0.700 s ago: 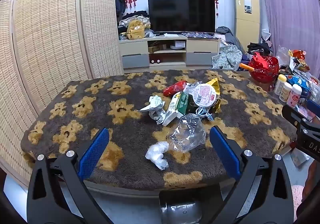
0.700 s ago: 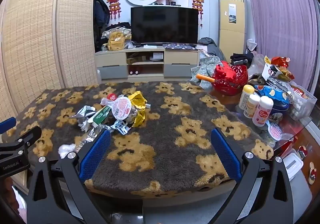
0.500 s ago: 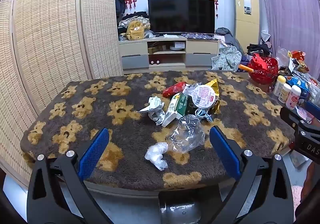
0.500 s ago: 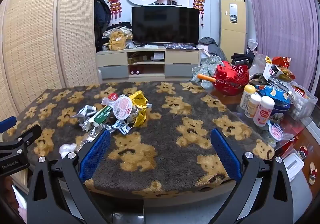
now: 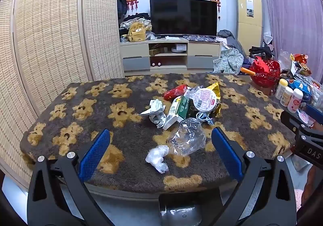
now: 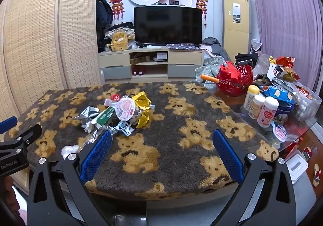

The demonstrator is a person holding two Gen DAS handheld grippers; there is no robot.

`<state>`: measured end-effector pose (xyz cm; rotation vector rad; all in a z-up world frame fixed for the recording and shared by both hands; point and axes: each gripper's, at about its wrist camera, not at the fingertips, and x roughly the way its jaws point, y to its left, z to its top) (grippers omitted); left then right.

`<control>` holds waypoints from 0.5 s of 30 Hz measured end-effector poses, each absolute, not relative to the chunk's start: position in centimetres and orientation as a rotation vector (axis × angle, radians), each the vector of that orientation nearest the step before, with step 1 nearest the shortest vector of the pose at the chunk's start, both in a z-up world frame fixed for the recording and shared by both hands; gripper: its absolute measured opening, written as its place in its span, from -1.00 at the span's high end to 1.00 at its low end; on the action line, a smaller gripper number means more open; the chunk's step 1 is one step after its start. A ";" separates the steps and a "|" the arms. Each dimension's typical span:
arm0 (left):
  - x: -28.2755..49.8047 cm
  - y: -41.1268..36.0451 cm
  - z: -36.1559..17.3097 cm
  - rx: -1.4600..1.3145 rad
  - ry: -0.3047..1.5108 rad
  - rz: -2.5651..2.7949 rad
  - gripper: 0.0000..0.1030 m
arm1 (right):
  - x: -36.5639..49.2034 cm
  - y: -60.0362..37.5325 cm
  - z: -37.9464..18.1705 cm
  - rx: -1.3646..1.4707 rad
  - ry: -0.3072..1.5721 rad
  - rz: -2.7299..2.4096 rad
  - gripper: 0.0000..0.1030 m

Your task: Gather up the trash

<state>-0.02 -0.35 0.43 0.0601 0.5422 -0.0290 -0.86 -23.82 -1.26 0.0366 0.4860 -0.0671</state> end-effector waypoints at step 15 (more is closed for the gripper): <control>-0.2 -0.1 0.9 0.056 0.541 -0.032 -0.84 | -0.8 -23.7 -1.3 0.037 0.487 -0.060 -0.94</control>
